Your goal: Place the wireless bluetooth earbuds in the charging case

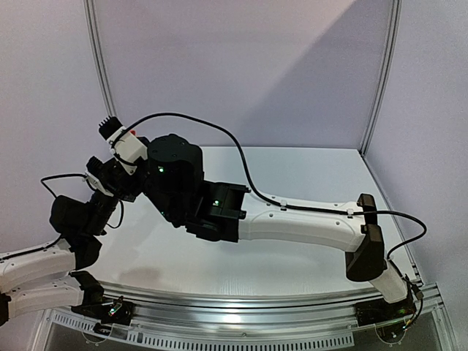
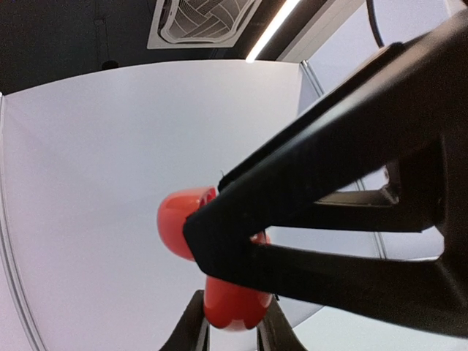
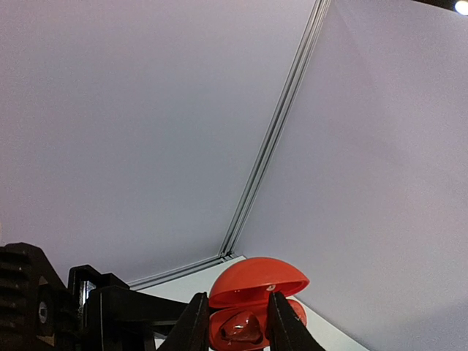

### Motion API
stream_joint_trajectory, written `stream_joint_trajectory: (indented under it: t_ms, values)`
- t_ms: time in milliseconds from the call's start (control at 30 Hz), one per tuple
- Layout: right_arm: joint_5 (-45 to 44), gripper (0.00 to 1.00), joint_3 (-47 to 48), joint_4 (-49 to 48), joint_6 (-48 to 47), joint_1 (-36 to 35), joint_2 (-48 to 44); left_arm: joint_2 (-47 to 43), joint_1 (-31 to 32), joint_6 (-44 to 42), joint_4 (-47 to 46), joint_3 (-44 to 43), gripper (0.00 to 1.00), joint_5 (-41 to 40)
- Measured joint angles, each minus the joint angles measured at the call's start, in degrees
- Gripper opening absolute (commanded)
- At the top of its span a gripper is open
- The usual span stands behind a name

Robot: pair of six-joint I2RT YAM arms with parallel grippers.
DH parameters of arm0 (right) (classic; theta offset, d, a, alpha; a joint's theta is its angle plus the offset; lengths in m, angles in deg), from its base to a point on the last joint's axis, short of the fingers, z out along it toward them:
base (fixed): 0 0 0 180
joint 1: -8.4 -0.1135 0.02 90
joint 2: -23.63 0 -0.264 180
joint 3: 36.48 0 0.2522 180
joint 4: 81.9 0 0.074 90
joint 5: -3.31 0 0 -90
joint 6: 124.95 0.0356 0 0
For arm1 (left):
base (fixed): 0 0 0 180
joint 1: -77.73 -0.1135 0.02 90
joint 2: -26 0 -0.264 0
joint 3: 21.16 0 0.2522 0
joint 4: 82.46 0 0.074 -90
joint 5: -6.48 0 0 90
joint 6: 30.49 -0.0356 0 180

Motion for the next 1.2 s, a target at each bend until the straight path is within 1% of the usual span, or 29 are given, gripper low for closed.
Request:
stream_joint_trajectory:
  t_ms: [333,1000,1200]
  values:
    - [-0.1,0.35,0.0,-0.2,0.4,0.1,0.0,-0.6,0.0,2.6,1.7,0.0,0.0,1.4]
    - [-0.3,0.52,0.0,0.2,1.0,0.7,0.0,-1.6,-0.4,6.8,3.7,0.0,0.0,2.0]
    - [-0.3,0.53,0.0,0.3,1.2,0.8,0.0,-1.7,-0.4,6.9,3.7,0.0,0.0,2.1]
